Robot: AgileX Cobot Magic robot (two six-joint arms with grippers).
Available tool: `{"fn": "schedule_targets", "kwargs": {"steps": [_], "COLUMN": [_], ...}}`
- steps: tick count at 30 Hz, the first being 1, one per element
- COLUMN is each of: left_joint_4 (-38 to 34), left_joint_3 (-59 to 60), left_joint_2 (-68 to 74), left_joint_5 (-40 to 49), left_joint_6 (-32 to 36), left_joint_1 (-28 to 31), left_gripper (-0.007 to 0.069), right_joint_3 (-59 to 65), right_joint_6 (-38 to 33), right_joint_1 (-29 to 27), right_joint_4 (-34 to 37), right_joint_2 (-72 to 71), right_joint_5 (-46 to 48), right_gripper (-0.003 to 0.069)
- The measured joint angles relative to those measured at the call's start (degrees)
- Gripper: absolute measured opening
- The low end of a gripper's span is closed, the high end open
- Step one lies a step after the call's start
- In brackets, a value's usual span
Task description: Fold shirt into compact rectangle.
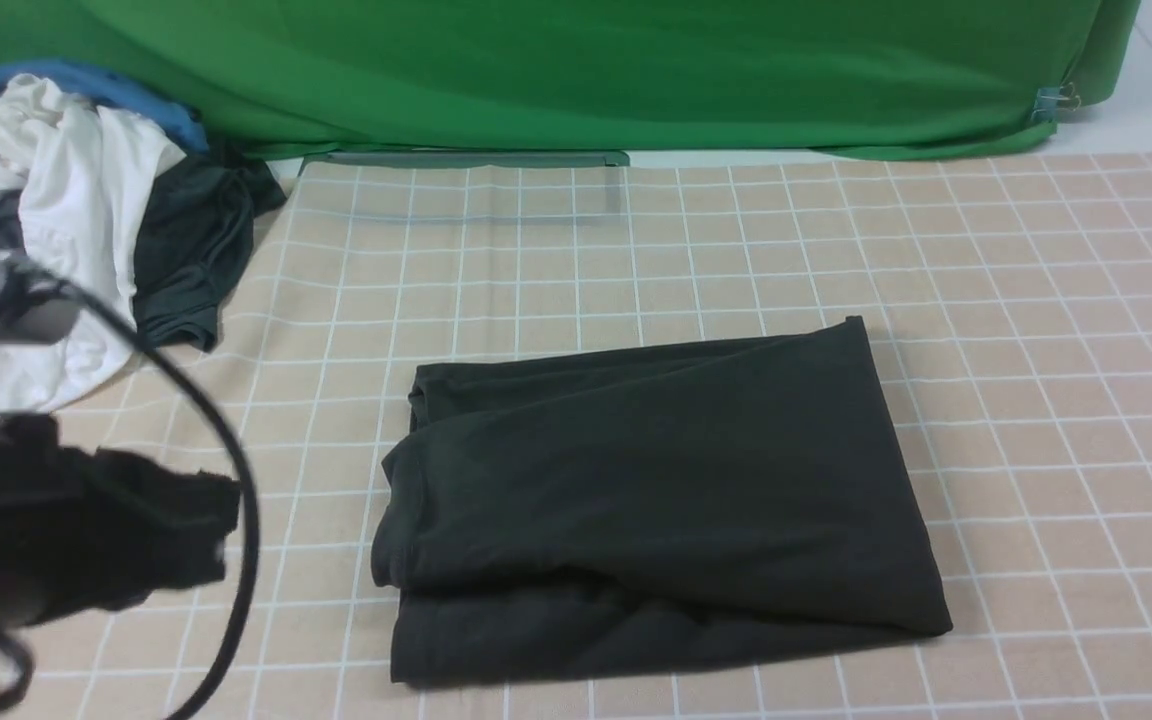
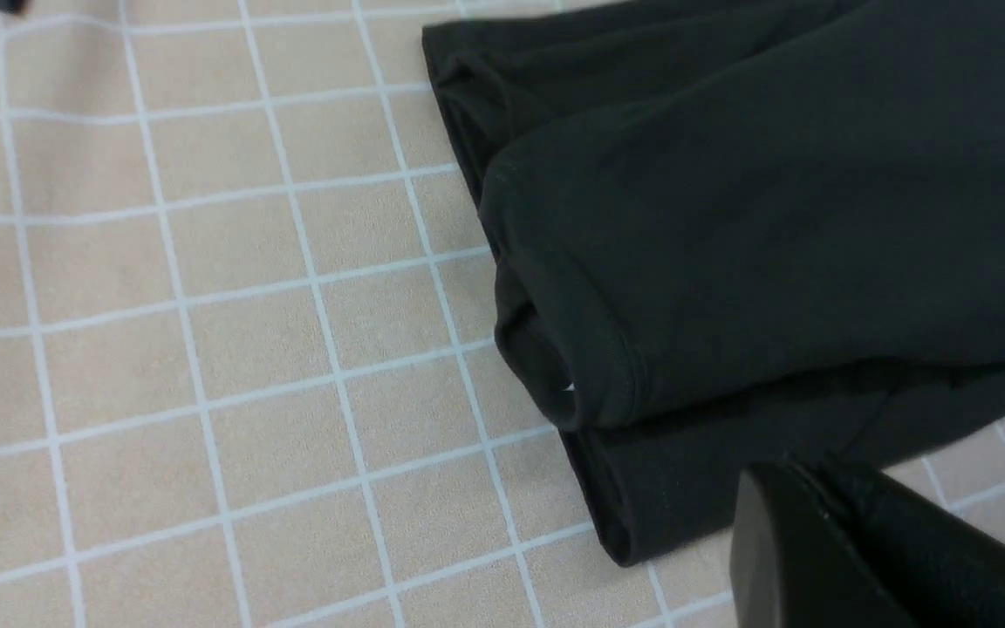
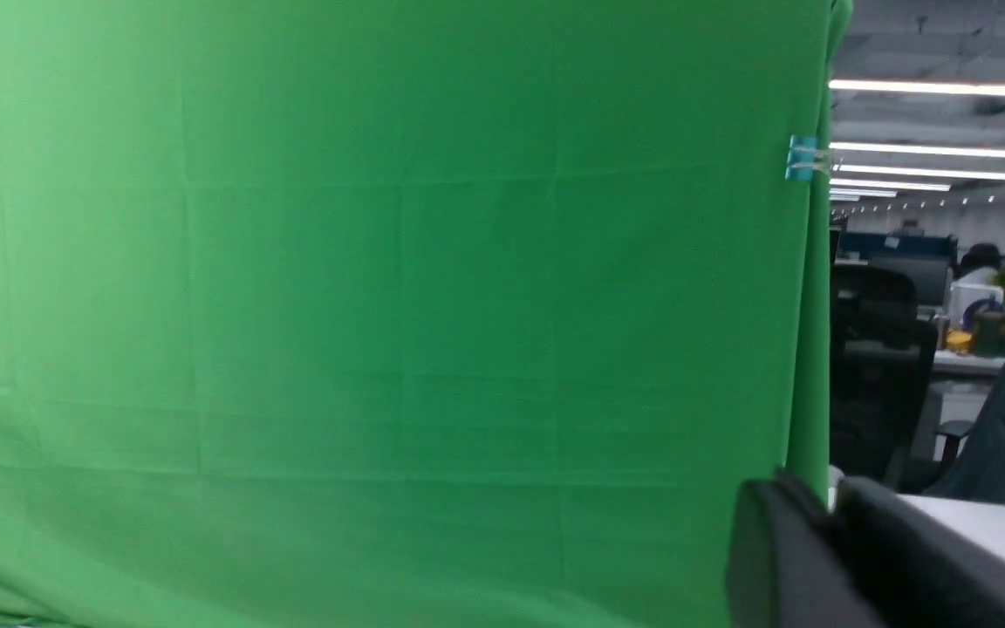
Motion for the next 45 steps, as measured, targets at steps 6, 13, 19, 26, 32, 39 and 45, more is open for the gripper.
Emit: {"fn": "schedule_targets", "kwargs": {"steps": [6,13,19,26,32,39,45], "left_joint_4": [0.0,0.0,0.0,1.7,6.7,10.5,11.2], "left_joint_3": [5.4,6.0,6.0,6.0,12.1,27.6,36.5], "left_joint_2": [-14.5,-23.8,-25.3,-25.3,-27.3,-37.3,-43.6], "left_joint_5": [-4.0,-5.3,-5.3,-5.9,-22.4,-33.3,-31.8], "left_joint_6": [-0.1,-0.1,-0.1,2.5,5.6,5.4,4.6], "left_joint_1": [0.0,0.0,0.0,0.0,0.7,8.4,12.5], "left_gripper": [0.0019,0.0019,0.0019,0.0019,0.0019,0.0019,0.0019], "right_joint_3": [0.0,0.0,0.1,0.1,0.1,0.1,0.1], "right_joint_6": [-0.4,-0.4,-0.4,-0.4,-0.4,-0.4,-0.4], "right_joint_1": [0.0,0.0,0.0,0.0,0.0,0.0,0.0], "right_joint_4": [0.0,0.0,0.0,0.0,0.0,0.0,0.0], "right_joint_2": [0.0,0.0,0.0,0.0,0.0,0.0,0.0], "right_joint_5": [-0.5,-0.5,-0.5,-0.5,-0.5,-0.5,-0.5], "right_gripper": [0.024,0.0245,0.0246,0.0246,0.0246,0.0246,0.0246]}}
